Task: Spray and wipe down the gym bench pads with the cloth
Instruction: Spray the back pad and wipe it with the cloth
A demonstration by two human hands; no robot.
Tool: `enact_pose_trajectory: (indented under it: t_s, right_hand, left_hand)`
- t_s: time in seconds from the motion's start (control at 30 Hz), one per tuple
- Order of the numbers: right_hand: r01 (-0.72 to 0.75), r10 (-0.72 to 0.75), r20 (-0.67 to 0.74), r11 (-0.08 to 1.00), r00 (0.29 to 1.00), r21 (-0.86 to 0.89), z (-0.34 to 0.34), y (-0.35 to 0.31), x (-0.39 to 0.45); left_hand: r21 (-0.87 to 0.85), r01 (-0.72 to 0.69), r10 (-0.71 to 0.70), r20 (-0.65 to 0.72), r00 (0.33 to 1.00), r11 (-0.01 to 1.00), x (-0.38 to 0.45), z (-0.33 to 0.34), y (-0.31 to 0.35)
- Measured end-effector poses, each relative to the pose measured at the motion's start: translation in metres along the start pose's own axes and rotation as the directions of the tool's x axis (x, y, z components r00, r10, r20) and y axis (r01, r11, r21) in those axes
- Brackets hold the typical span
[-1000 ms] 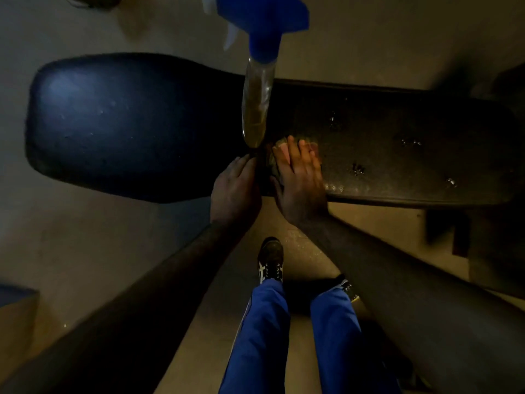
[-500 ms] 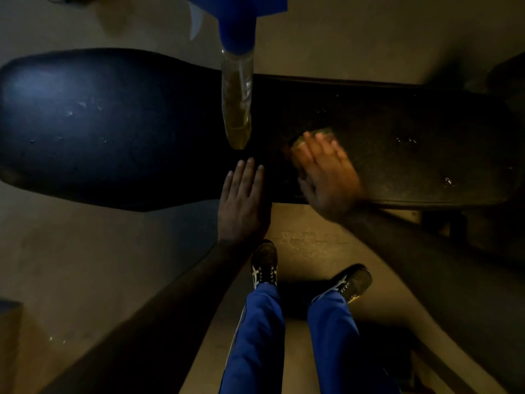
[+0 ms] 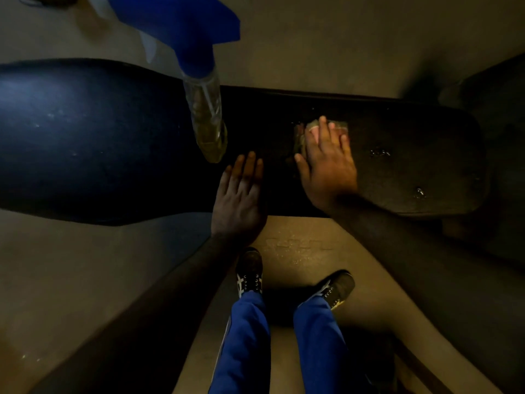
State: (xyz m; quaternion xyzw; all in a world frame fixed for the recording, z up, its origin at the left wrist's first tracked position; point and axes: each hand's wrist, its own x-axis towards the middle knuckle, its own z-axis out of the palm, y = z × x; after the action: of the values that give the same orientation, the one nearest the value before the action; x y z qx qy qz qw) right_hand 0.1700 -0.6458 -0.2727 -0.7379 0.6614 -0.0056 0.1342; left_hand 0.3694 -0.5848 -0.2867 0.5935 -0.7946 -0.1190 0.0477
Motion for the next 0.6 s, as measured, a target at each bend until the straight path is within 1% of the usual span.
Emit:
enact_pose_trajectory:
  t_s: [0.07, 0.1, 0.2, 0.23, 0.27, 0.3, 0.33, 0.37, 0.4, 0.43, 0.47, 0.5, 0.53, 0.57, 0.6]
  right_hand:
    - [0.063, -0.063, -0.004, 0.998, 0.998, 0.004, -0.002, 0.006, 0.003]
    - [0.070, -0.070, -0.016, 0.997, 0.997, 0.012, -0.003, 0.008, 0.007]
    - [-0.006, 0.009, -0.052, 0.999, 0.999, 0.054, 0.004, -0.006, 0.016]
    - [-0.005, 0.008, -0.045, 0.998, 0.999, 0.066, 0.008, -0.012, 0.013]
    - [0.042, -0.040, -0.030, 0.997, 0.999, 0.066, 0.010, -0.013, 0.008]
    - [0.133, -0.132, -0.015, 0.990, 0.991, 0.050, 0.011, -0.010, 0.002]
    - [0.248, -0.248, 0.009, 0.969, 0.969, 0.023, 0.008, -0.001, -0.001]
    - [0.334, -0.334, 0.024, 0.942, 0.942, -0.017, 0.005, 0.013, 0.002]
    - [0.355, -0.355, 0.010, 0.934, 0.935, -0.051, 0.004, 0.026, 0.013]
    - [0.286, -0.288, -0.025, 0.956, 0.957, -0.063, 0.001, 0.033, 0.030]
    - [0.139, -0.141, -0.058, 0.990, 0.988, -0.038, -0.001, 0.033, 0.049]
    - [-0.033, 0.033, -0.068, 0.999, 0.997, 0.005, -0.003, 0.024, 0.066]
    - [-0.143, 0.146, -0.073, 0.989, 0.987, 0.040, -0.002, 0.009, 0.074]
    - [-0.139, 0.142, -0.080, 0.989, 0.987, 0.044, -0.001, -0.004, 0.072]
    - [-0.027, 0.029, -0.068, 0.999, 0.997, 0.039, 0.001, -0.013, 0.064]
  left_hand:
    - [-0.001, 0.021, -0.021, -0.004, 1.000, 1.000, -0.002, 0.000, 0.002]
    - [-0.008, 0.024, -0.024, -0.004, 1.000, 1.000, -0.002, -0.001, 0.002]
    - [-0.035, -0.006, 0.005, -0.039, 0.999, 0.999, 0.007, -0.003, 0.004]
    - [-0.047, -0.026, 0.023, -0.069, 0.997, 0.999, 0.013, -0.003, 0.004]
    - [-0.059, -0.042, 0.036, -0.101, 0.994, 0.997, 0.019, -0.002, 0.003]
    - [-0.063, -0.045, 0.037, -0.119, 0.992, 0.997, 0.026, -0.001, 0.003]
    - [-0.057, -0.034, 0.027, -0.120, 0.992, 0.998, 0.031, 0.001, 0.002]
    - [-0.045, -0.020, 0.015, -0.113, 0.993, 0.999, 0.034, 0.003, 0.001]
    - [-0.035, -0.015, 0.011, -0.111, 0.994, 0.999, 0.034, 0.006, 0.000]
    - [-0.029, -0.021, 0.018, -0.118, 0.993, 0.999, 0.035, 0.010, 0.000]
    - [-0.023, -0.029, 0.026, -0.132, 0.991, 0.999, 0.035, 0.012, 0.000]
    - [-0.018, -0.031, 0.028, -0.151, 0.988, 0.999, 0.035, 0.013, 0.000]
    - [-0.031, -0.035, 0.029, -0.168, 0.985, 0.999, 0.035, 0.012, 0.000]
    - [-0.052, -0.039, 0.029, -0.179, 0.983, 0.998, 0.034, 0.011, 0.000]
    - [-0.069, -0.044, 0.031, -0.182, 0.983, 0.997, 0.034, 0.010, 0.000]
